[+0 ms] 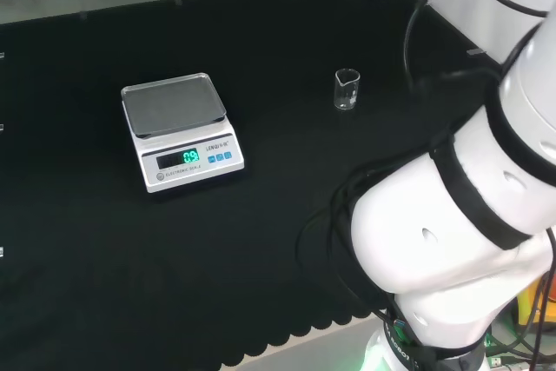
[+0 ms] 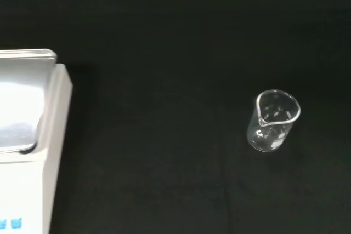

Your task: Pick up the beaker.

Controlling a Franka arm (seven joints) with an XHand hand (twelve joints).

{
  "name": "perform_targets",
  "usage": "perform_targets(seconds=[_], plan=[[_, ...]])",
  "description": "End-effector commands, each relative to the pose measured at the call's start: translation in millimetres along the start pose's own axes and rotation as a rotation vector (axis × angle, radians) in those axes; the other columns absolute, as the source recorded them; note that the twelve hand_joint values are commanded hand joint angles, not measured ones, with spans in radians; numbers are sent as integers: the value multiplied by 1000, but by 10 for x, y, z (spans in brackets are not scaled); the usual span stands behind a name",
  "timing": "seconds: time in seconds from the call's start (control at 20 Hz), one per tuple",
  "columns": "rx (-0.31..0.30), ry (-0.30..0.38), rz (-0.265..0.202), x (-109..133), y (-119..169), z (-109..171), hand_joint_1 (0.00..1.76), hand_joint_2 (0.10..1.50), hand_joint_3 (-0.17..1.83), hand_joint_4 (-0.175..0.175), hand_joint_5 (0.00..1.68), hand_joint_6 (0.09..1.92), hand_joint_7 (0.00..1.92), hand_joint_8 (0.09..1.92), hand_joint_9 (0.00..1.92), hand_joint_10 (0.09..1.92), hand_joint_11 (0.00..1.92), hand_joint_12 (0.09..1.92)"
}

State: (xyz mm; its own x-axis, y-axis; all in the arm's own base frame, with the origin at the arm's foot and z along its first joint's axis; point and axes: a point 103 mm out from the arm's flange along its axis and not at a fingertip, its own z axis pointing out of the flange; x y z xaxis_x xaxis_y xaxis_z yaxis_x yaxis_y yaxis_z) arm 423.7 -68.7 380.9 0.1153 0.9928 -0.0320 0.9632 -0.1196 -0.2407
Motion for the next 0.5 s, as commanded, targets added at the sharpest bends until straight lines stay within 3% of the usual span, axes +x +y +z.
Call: perform_targets(seconds=[0.05,0.5], plan=[[23,43,89,-393,474,183,478,758,130,-62,242,87,66,786,0,742,25,1560],[120,89,176,-775,823,469,488,732,98,-60,65,87,136,811,0,869,58,1564]])
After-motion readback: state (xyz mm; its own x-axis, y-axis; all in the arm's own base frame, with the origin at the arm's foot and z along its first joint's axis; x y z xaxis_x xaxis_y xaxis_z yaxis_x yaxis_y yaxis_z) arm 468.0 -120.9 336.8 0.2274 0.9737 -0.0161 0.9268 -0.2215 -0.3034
